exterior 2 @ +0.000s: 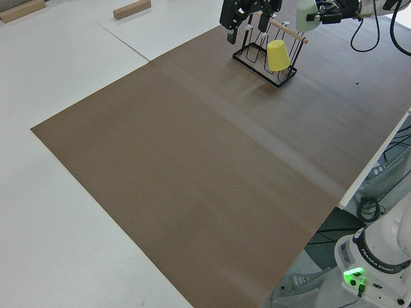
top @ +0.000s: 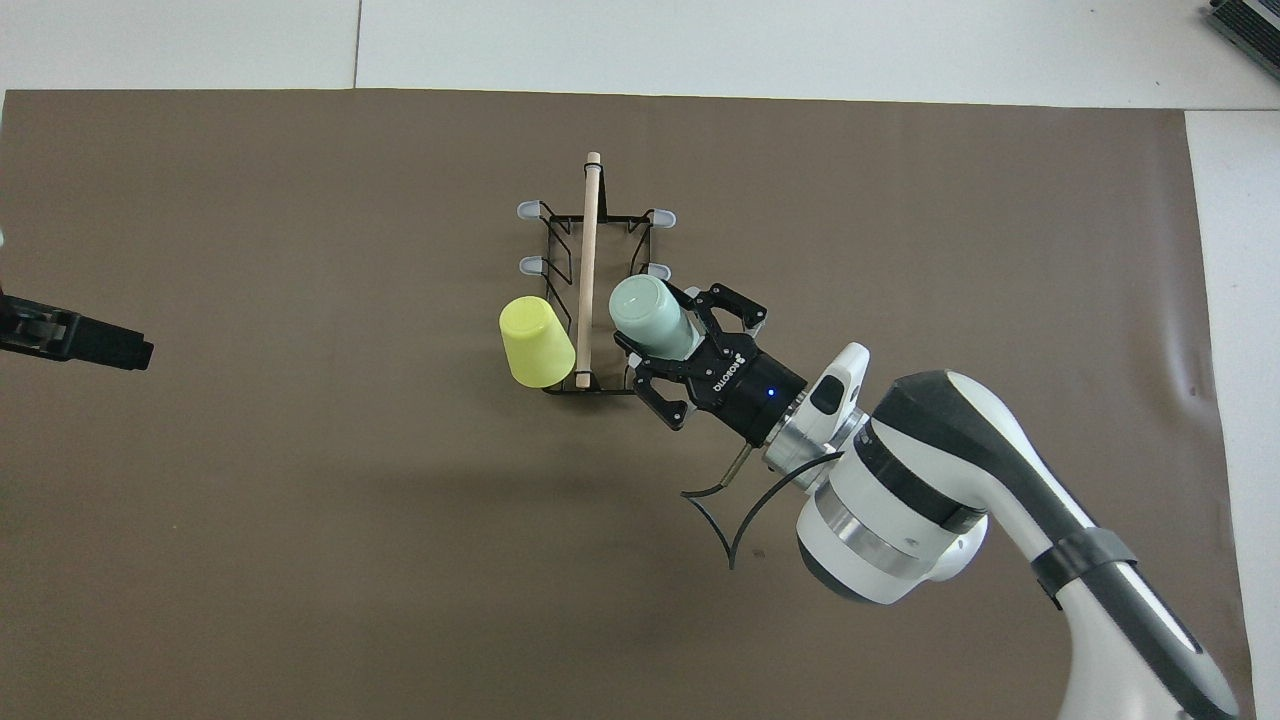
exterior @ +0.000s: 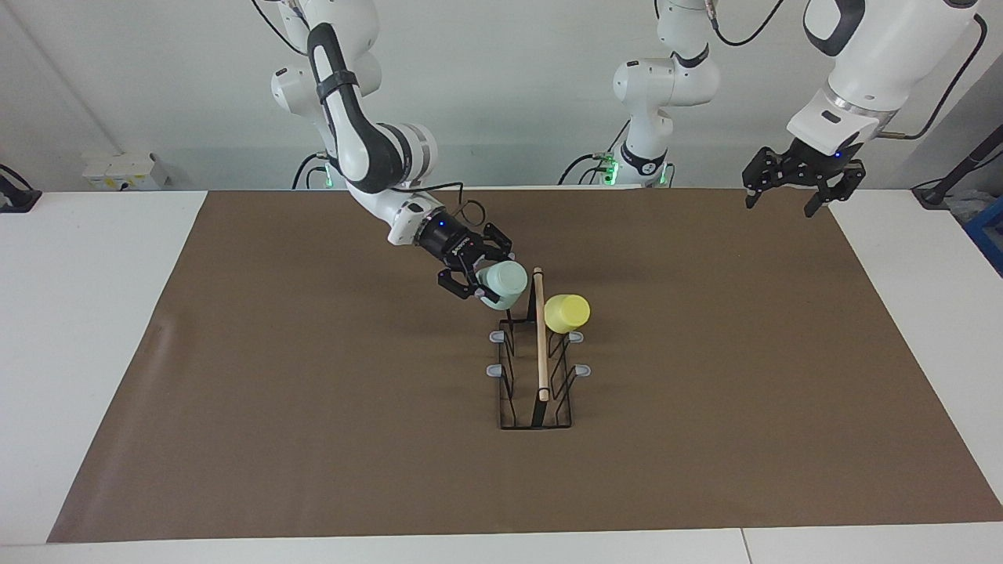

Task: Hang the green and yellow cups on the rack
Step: 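Lower the green cup onto a rack peg with the right gripper, then open the right gripper and pull it back from the green cup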

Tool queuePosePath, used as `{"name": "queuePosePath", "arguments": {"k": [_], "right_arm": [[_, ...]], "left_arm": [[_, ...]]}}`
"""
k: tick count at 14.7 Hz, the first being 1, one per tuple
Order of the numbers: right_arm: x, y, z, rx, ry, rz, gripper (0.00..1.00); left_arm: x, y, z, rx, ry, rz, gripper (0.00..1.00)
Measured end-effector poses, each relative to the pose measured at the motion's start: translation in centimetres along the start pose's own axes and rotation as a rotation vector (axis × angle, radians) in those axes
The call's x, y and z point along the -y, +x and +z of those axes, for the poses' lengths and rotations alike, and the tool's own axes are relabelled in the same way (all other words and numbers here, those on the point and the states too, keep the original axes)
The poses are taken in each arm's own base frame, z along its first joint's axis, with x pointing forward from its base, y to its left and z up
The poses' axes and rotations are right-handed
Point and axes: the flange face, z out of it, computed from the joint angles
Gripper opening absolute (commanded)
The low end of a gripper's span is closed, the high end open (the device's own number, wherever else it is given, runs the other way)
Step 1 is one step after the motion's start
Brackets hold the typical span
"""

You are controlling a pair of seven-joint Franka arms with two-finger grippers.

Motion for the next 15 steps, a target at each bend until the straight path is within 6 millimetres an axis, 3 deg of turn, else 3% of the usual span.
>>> {"name": "queuePosePath", "arguments": {"k": [10, 11, 12, 13, 15], "right_arm": [[0.6, -2.8, 0.0, 0.05, 0.011, -0.025, 0.0], [0.6, -3.1, -0.1, 0.056, 0.01, -0.028, 0.1], [0.6, -3.4, -0.2, 0.065, 0.009, -0.028, 0.4], [0.7, -3.8, -0.4, 0.073, 0.008, -0.03, 0.97], [0.7, -4.2, -0.6, 0.084, 0.005, -0.027, 1.0]], "left_arm": [[-0.6, -0.2, 0.2, 0.029, -0.006, 0.009, 1.0], [-0.6, -0.2, 0.3, 0.031, -0.007, 0.009, 1.0], [-0.6, -0.2, 0.3, 0.033, -0.007, 0.009, 1.0], [-0.6, -0.3, 0.3, 0.035, -0.007, 0.009, 1.0], [-0.6, -0.4, 0.4, 0.044, -0.009, 0.008, 1.0]]}}
